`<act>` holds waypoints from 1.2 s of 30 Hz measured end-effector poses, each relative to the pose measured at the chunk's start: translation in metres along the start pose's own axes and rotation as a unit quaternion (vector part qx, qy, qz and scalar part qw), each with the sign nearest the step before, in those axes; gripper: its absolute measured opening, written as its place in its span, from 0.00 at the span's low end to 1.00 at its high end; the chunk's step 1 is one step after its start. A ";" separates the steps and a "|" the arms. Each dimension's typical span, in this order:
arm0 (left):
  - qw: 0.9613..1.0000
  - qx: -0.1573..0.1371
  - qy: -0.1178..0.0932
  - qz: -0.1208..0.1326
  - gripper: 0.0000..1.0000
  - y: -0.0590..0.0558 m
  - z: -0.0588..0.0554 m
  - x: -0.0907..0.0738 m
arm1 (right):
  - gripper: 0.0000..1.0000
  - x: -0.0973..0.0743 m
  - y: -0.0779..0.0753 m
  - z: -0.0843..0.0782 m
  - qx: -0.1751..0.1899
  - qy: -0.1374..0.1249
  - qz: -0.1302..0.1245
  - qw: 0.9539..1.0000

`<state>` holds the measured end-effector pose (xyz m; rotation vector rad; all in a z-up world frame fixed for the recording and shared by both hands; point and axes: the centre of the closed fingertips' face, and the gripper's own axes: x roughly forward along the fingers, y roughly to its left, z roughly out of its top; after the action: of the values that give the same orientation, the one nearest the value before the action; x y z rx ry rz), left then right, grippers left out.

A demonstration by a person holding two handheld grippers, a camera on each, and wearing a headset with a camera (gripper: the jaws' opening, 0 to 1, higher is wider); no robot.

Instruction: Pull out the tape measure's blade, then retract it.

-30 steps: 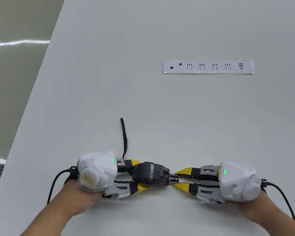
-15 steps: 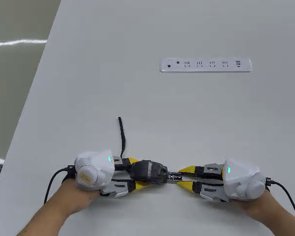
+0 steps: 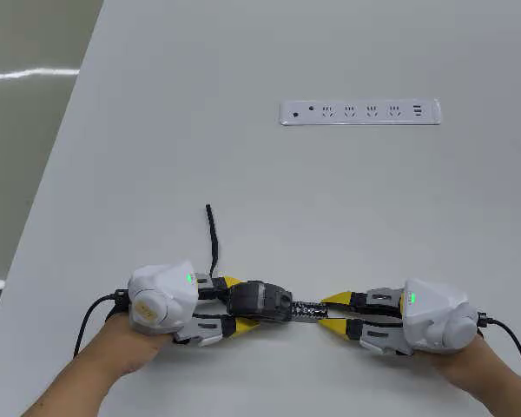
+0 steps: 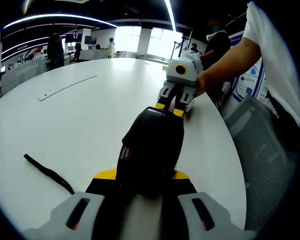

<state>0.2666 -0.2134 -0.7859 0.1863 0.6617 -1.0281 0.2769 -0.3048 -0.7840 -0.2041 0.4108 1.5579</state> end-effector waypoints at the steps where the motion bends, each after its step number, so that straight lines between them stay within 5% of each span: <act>1: 1.000 0.000 0.000 0.000 0.28 0.000 0.000 0.000 | 0.11 -0.001 0.000 0.000 0.001 0.000 0.000 1.000; 36: 1.000 -0.002 -0.001 0.003 0.28 0.000 0.000 0.000 | 0.11 -0.029 -0.006 -0.010 0.018 -0.002 -0.012 1.000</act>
<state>0.2669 -0.2133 -0.7856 0.1827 0.6611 -1.0206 0.2830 -0.3358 -0.7833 -0.1785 0.4312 1.5264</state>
